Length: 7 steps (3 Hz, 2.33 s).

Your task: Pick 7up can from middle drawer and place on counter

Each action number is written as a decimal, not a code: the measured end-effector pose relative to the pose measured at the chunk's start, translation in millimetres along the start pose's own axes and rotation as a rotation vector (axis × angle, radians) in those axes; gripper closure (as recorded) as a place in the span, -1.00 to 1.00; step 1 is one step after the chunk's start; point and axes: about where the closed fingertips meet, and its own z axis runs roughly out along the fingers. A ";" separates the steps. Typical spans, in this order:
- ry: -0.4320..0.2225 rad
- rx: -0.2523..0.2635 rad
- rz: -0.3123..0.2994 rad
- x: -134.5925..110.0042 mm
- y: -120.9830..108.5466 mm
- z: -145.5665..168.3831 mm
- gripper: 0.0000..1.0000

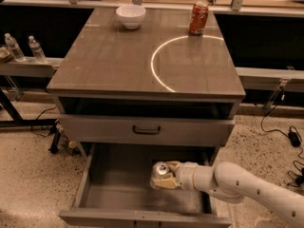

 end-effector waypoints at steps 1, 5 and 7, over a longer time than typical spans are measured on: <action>0.033 0.030 -0.014 -2.4 -5.1 -17.9 1.00; 0.289 0.371 -0.108 -38.2 -19.2 -184.7 1.00; 0.283 0.484 -0.159 -142.0 -11.4 -259.7 1.00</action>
Offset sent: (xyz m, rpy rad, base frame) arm -0.0387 -0.1362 0.0946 -0.3308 -0.0763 -0.2035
